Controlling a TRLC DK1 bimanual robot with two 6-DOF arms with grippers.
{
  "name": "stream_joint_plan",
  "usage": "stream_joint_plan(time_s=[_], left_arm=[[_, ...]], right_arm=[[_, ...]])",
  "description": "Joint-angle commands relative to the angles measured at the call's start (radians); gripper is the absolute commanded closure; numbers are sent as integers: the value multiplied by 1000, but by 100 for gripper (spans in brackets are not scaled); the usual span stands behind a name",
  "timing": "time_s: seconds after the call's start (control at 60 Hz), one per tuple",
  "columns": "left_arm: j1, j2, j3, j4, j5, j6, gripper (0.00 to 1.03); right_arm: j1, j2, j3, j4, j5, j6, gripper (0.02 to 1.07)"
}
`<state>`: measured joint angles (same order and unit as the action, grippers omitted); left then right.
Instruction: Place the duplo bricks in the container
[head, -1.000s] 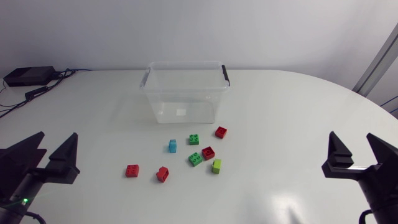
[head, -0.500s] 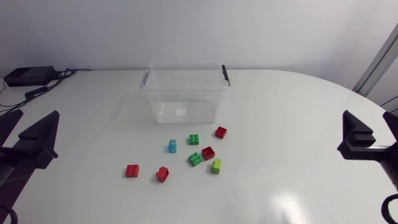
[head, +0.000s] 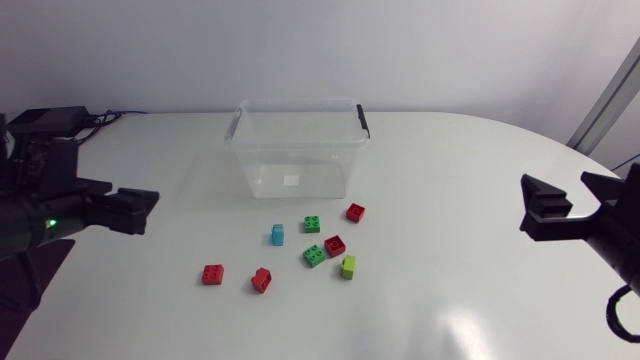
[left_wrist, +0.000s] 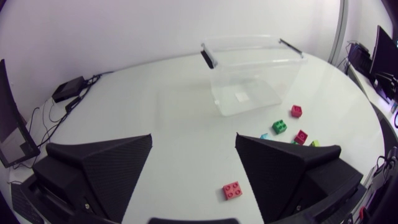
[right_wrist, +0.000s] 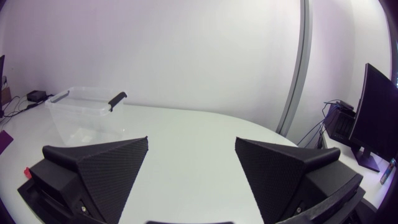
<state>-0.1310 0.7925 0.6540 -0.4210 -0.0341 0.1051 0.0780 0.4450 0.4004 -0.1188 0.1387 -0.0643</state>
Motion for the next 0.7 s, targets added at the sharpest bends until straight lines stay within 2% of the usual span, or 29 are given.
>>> stream_joint_plan(time_s=[0.0, 0.067, 0.167, 0.317, 0.45, 0.55, 0.683], left_arm=[[-13, 113, 68, -38, 7, 39, 10], [-13, 174, 82, -44, 49, 79, 10], [11, 278, 93, -42, 166, 228, 16], [-5, 407, 96, -45, 181, 462, 12], [-9, 485, 62, -56, 211, 688, 11], [2, 527, 24, -30, 255, 860, 11], [13, 583, -16, 36, 270, 1006, 11]], right_arm=[[9, 44, 21, -24, 6, -12, 6], [9, 73, 23, -36, 2, -12, 6], [22, 115, 25, -59, -5, -14, 6], [23, 192, 31, -90, -42, -14, 6], [16, 282, 54, -145, -114, -14, 6], [6, 333, 74, -213, -215, -14, 6], [11, 350, 80, -248, -327, -26, 6]])
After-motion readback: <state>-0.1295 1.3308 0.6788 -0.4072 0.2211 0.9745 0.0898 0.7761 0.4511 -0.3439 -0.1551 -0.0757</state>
